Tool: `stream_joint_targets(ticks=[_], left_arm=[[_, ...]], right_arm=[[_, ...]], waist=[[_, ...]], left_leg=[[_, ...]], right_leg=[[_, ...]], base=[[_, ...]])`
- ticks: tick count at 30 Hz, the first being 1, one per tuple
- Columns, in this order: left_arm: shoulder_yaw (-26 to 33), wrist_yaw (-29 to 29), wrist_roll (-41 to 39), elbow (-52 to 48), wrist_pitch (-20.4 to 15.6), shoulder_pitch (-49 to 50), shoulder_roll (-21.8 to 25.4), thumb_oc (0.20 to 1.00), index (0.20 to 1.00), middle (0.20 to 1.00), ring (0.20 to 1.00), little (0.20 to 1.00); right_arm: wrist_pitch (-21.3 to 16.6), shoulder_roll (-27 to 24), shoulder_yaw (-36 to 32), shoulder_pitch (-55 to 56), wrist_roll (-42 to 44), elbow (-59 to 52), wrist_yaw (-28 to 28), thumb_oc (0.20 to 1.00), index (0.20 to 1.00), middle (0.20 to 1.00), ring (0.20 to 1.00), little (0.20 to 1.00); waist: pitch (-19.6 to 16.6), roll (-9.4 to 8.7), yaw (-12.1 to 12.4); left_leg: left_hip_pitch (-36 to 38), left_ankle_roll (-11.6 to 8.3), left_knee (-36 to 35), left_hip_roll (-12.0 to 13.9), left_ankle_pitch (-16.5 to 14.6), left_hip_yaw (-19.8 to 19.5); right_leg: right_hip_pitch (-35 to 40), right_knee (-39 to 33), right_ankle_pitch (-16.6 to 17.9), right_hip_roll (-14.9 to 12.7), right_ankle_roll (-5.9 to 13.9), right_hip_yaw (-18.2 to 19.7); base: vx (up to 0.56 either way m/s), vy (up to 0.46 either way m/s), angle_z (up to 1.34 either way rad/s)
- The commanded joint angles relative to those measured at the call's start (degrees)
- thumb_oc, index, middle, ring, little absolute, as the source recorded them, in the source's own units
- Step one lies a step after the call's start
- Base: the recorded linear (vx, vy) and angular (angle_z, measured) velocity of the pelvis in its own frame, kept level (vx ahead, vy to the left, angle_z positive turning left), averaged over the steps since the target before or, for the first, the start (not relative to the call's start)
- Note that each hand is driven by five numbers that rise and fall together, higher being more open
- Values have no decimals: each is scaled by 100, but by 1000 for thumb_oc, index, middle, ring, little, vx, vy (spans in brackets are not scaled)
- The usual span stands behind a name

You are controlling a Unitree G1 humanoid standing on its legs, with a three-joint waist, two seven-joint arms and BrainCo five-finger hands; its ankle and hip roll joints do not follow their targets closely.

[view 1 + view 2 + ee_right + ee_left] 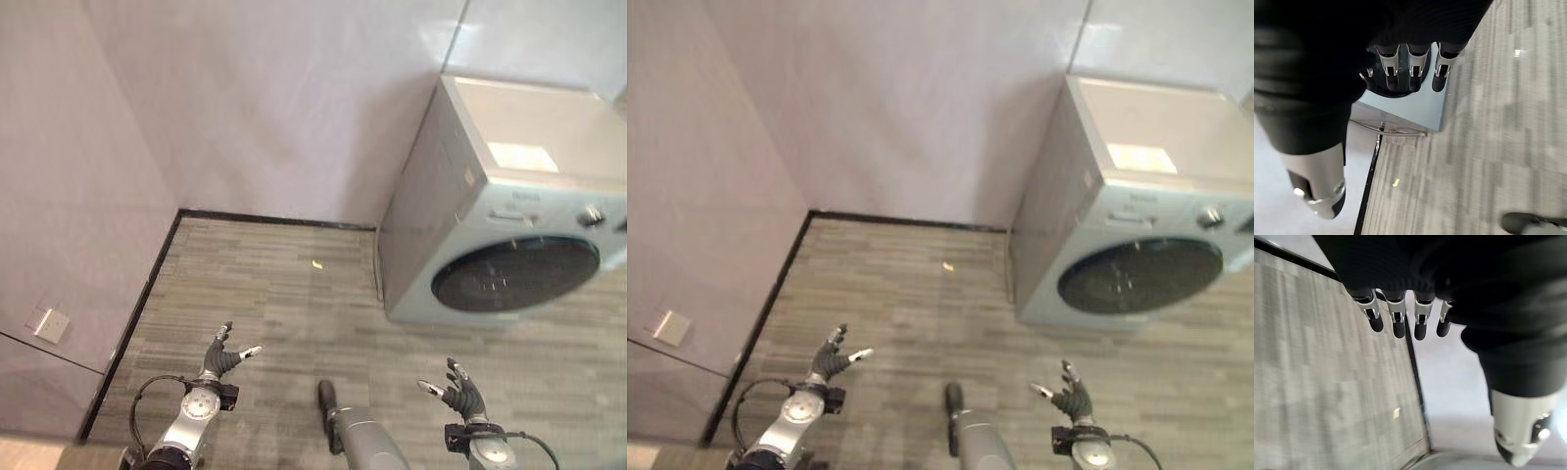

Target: Put brush and paste in cup on sink, flatten towel.

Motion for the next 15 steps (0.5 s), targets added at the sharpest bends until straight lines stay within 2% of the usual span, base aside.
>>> stream_joint_targets(ticks=[1,2,3,4,5,6,7,8,9,10,11,12,13,15], left_arm=[[7,71,17,-216,-242,-411,105,1000,1000,1000,1000,1000],[16,74,-31,-275,-244,-454,114,1000,1000,1000,1000,1000],[14,74,-31,-276,-244,-450,112,1000,1000,1000,1000,1000],[28,61,-11,-272,-245,-445,115,1000,1000,1000,1000,1000],[25,33,38,-252,-258,-418,114,1000,1000,1000,1000,1000],[24,33,43,-252,-259,-408,106,1000,1000,1000,1000,1000],[39,27,129,-252,-237,-409,111,1000,1000,1000,1000,1000],[33,14,182,-248,-225,-427,124,1000,1000,1000,1000,1000],[-13,11,272,-255,-215,-463,130,1000,1000,1000,1000,1000],[-4,14,279,-254,-213,-459,118,1000,1000,1000,1000,1000],[-3,-1,290,-287,-231,-404,126,1000,1000,1000,1000,1000],[-1,-1,291,-290,-230,-400,129,1000,1000,1000,1000,1000],[-78,-15,283,-369,-232,-323,163,1000,1000,1000,1000,1000],[-78,-16,282,-372,-230,-321,166,1000,1000,1000,1000,1000]], right_arm=[[-320,-450,-234,-448,334,-436,-63,1000,1000,1000,1000,1000],[-222,-549,-208,-456,218,-428,-81,1000,1000,1000,1000,1000],[-220,-550,-209,-451,216,-430,-82,1000,1000,1000,1000,1000],[-204,-567,-215,-418,161,-466,-65,1000,1000,1000,1000,1000],[-190,-602,-229,-360,13,-486,-71,1000,1000,1000,1000,1000],[-190,-604,-229,-350,0,-487,-75,1000,1000,1000,1000,1000],[-193,-638,-224,-315,-134,-558,-95,1000,1000,1000,1000,1000],[-186,-661,-213,-318,-206,-612,-94,1000,1000,1000,1000,1000],[-176,-694,-197,-350,-299,-683,-106,1000,1000,1000,1000,1000],[-177,-703,-189,-353,-304,-682,-109,1000,1000,1000,1000,1000],[-72,-695,4,-510,-438,-613,-50,1000,1000,1000,1000,1000],[-74,-691,9,-514,-440,-608,-51,1000,1000,1000,1000,1000],[-79,-588,170,-653,-425,-568,34,1000,1000,1000,1000,1000],[-79,-586,171,-652,-425,-567,34,1000,1000,1000,1000,1000]], waist=[[259,63,142],[261,8,283],[266,5,286],[226,-2,317],[173,11,324],[167,-3,319],[171,4,286],[168,31,267],[130,89,110],[137,79,117],[79,113,264],[80,105,245],[33,108,483],[34,98,486]], left_leg=[[-885,52,80,163,1419,398],[-1402,153,-443,386,1185,1188],[-1380,157,-453,378,1173,1193],[-1516,183,-827,542,1149,1488],[-1619,143,-1648,983,1099,2019],[-1570,142,-1696,946,1081,2032],[-1560,46,-2197,1173,1318,2456],[-1557,29,-2305,1302,1455,2741],[-1366,7,-2463,1552,1627,3542],[-1320,-8,-2497,1522,1616,3569],[-1238,261,-2481,1070,1207,2814],[-1237,275,-2478,1050,1188,2803],[-1104,530,-2631,565,1134,2225],[-1094,535,-2644,553,1137,2232]], right_leg=[[736,70,-704,35,338,-12],[1122,-99,-924,-94,274,-339],[1142,-104,-936,-102,280,-337],[1280,-199,-997,-150,304,-450],[1533,-299,-1221,-207,404,-632],[1561,-302,-1250,-234,419,-634],[1689,-259,-1381,-272,450,-794],[1705,-172,-1410,-269,449,-925],[1704,63,-1494,-287,487,-1232],[1698,122,-1536,-317,506,-1212],[1756,402,-1535,-530,653,-1130],[1759,419,-1551,-547,667,-1143],[1666,1089,-979,-793,818,-1004],[1662,1104,-988,-806,824,-998]], base=[[356,-256,47],[315,-168,15],[439,-200,37],[436,-19,77],[449,-17,76],[482,24,71],[291,18,32],[458,40,44],[312,36,37],[437,219,67],[252,201,69],[501,386,52],[264,202,15],[243,182,-18]])
